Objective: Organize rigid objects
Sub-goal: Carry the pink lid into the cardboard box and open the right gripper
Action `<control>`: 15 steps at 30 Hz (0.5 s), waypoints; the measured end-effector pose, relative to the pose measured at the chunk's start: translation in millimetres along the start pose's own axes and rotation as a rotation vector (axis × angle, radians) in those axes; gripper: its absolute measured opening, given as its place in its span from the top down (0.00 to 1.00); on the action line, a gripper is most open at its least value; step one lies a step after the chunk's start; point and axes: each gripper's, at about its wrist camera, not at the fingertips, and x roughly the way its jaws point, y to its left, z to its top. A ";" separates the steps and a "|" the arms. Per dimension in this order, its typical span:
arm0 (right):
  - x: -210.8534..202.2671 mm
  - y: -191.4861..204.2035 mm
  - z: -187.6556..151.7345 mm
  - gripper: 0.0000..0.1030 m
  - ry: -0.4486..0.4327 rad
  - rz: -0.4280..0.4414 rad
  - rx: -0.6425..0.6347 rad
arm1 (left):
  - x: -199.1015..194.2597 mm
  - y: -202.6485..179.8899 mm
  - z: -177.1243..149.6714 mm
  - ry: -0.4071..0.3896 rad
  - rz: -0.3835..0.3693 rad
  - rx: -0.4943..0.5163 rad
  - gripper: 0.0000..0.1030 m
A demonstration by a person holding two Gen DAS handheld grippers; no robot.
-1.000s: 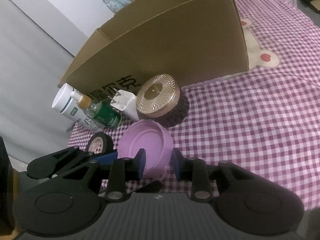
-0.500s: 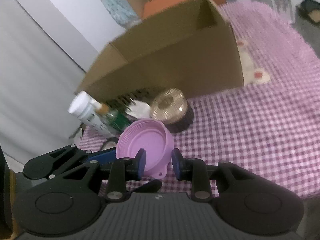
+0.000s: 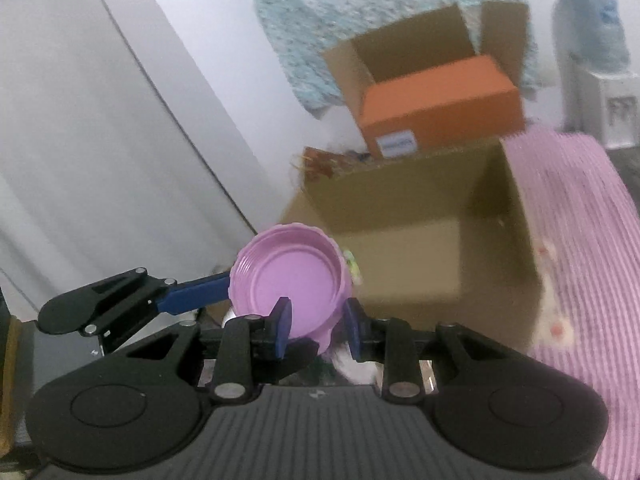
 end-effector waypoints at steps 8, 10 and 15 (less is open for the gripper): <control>87.4 -26.9 82.8 0.71 0.148 0.048 0.050 | 72.2 49.1 37.3 0.154 0.017 0.002 0.36; 114.1 -34.9 96.5 0.71 0.198 0.048 0.072 | 96.6 59.4 41.0 0.228 0.023 -0.003 0.36; 172.8 -57.8 104.7 0.71 0.317 0.025 0.132 | 158.6 75.3 40.0 0.394 0.018 -0.005 0.36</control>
